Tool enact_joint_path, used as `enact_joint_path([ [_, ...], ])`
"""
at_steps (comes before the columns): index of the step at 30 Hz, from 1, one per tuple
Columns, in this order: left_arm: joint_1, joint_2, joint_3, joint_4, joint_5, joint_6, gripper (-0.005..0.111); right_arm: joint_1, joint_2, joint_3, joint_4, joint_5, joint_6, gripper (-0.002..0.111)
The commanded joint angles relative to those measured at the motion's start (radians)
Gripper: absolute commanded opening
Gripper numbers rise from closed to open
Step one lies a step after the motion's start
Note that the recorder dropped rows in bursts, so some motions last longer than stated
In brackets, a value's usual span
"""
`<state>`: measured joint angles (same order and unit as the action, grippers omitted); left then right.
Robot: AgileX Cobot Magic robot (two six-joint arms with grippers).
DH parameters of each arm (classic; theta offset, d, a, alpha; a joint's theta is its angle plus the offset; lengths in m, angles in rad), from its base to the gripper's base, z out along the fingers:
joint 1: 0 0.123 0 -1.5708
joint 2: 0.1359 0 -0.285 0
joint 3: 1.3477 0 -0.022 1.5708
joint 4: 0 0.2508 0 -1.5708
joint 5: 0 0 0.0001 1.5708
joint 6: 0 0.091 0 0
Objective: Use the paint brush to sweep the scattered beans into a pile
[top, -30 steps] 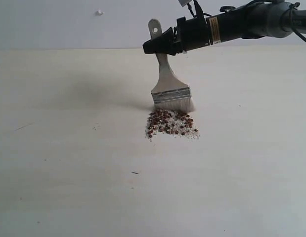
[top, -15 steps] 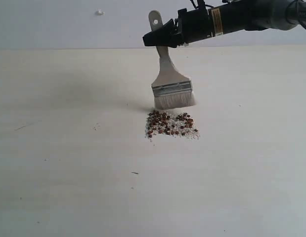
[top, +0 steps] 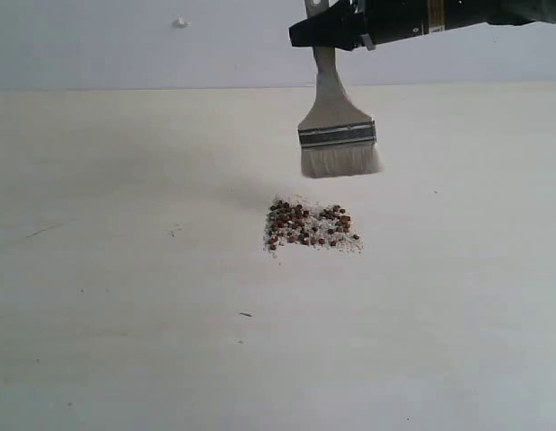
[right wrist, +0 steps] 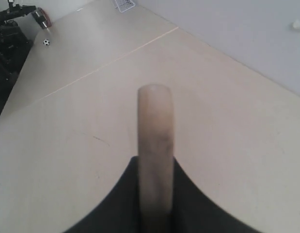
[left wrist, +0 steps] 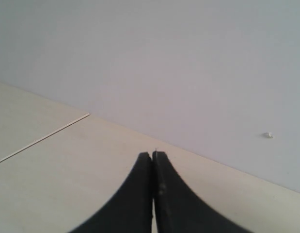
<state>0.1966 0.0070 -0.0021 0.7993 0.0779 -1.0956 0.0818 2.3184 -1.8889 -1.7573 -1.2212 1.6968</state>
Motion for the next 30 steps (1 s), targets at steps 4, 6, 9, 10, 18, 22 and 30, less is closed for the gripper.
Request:
enact_joint_path([
  [4,-0.001,-0.007,0.002,0.002,0.003,-0.002,0.0,-0.035,-0.104,0.194,0.013,0.019,-0.007,0.0],
  [6,-0.001,-0.007,0.002,0.002,0.003,-0.002,0.0,-0.035,-0.16,0.259,0.028,0.069,-0.039,0.0],
  [9,-0.001,-0.007,0.002,0.002,0.003,-0.002,0.0,-0.033,-0.251,0.375,0.089,0.155,-0.089,0.0],
  [10,-0.001,-0.007,0.002,0.002,0.003,-0.002,0.0,-0.03,-0.284,0.416,0.109,0.187,-0.109,0.0],
  [18,-0.001,-0.007,0.002,0.002,0.003,-0.002,0.0,0.006,-0.451,0.747,0.491,0.244,-0.464,0.0],
  [22,-0.001,-0.007,0.002,0.002,0.003,-0.002,0.0,0.066,-0.451,0.842,0.636,0.152,-0.583,0.0],
  [30,-0.001,-0.007,0.002,0.002,0.003,-0.002,0.0,0.181,-0.394,0.865,0.704,0.248,-0.64,0.0],
])
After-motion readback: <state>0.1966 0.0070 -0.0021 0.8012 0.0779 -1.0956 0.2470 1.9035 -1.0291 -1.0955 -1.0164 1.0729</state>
